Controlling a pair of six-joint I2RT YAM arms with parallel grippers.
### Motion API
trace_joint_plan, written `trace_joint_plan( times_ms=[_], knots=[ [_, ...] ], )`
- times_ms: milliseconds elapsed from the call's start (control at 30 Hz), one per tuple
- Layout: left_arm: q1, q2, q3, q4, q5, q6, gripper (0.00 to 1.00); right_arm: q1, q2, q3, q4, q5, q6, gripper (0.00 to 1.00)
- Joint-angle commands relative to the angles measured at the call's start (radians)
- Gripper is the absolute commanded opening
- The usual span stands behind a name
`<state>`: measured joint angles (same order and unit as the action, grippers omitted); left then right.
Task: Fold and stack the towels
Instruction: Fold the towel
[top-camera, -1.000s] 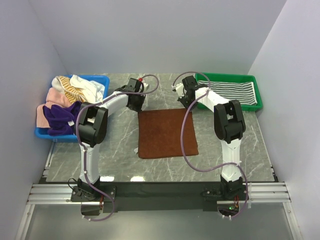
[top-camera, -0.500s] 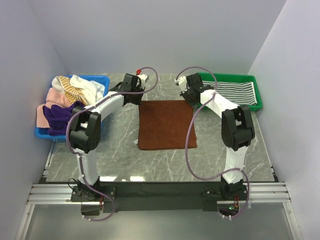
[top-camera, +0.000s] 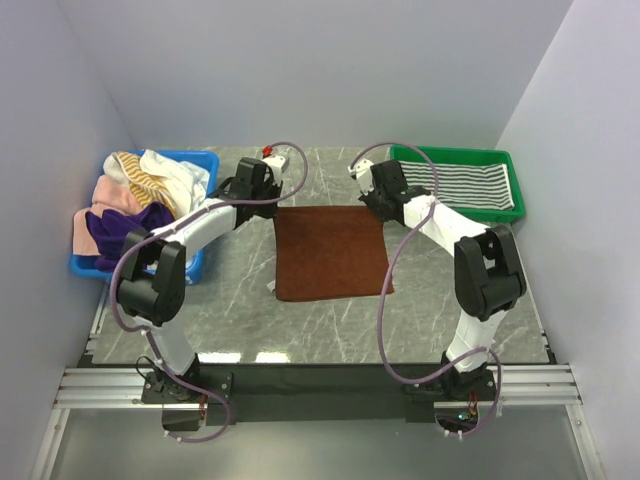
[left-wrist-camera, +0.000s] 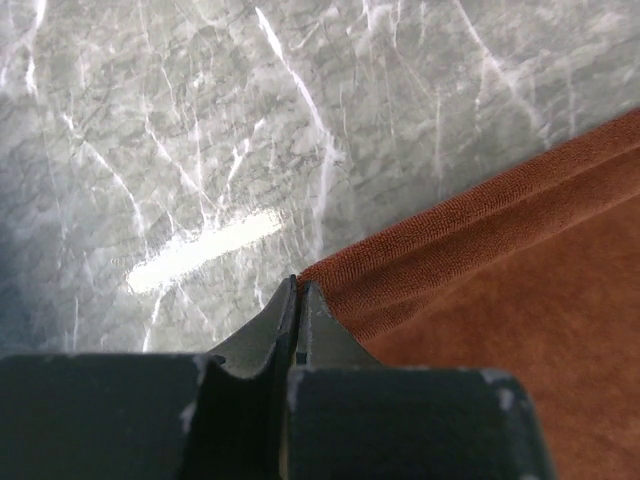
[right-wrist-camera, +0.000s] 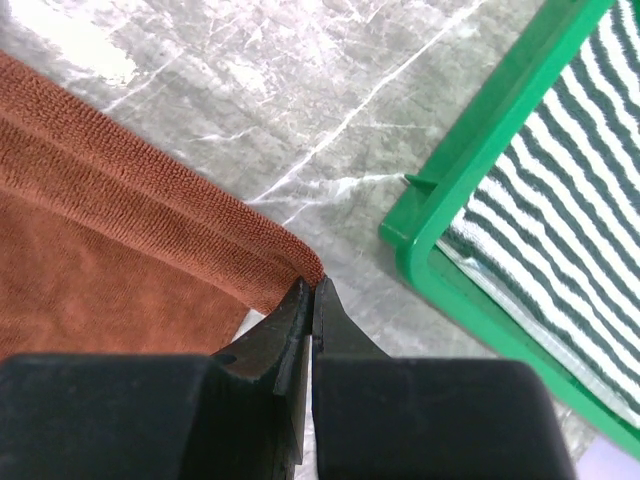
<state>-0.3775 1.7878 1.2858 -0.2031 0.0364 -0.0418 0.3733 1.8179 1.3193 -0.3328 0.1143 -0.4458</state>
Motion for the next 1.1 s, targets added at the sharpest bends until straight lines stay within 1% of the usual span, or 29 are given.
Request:
trace_joint_plan(
  times_ms=[0, 200, 233, 400, 567, 700, 833, 900, 1067],
  knots=[
    [-0.004, -0.083, -0.038, 0.067, -0.015, -0.012, 0.01, 0.015, -0.086, -0.041, 0.064, 0.094, 0.024, 0.00],
    [-0.038, -0.159, -0.118, 0.108, -0.032, -0.044, 0.01, 0.041, -0.170, -0.141, 0.136, 0.131, 0.064, 0.00],
    [-0.049, -0.180, -0.131, 0.125, -0.064, -0.052, 0.01, 0.047, -0.180, -0.169, 0.156, 0.142, 0.073, 0.00],
    [-0.089, -0.238, -0.206, 0.156, -0.096, -0.084, 0.01, 0.058, -0.244, -0.253, 0.210, 0.180, 0.107, 0.00],
    [-0.136, -0.283, -0.276, 0.186, -0.138, -0.142, 0.01, 0.085, -0.304, -0.342, 0.248, 0.226, 0.177, 0.00],
    [-0.147, -0.321, -0.348, 0.191, -0.181, -0.207, 0.01, 0.107, -0.353, -0.377, 0.226, 0.275, 0.242, 0.00],
    [-0.152, -0.341, -0.399, 0.197, -0.184, -0.277, 0.01, 0.116, -0.402, -0.420, 0.189, 0.269, 0.311, 0.00],
    [-0.162, -0.344, -0.416, 0.185, -0.191, -0.294, 0.01, 0.121, -0.419, -0.430, 0.153, 0.268, 0.331, 0.00],
    [-0.189, -0.349, -0.433, 0.146, -0.213, -0.329, 0.01, 0.134, -0.422, -0.422, 0.025, 0.320, 0.403, 0.00]
  ],
)
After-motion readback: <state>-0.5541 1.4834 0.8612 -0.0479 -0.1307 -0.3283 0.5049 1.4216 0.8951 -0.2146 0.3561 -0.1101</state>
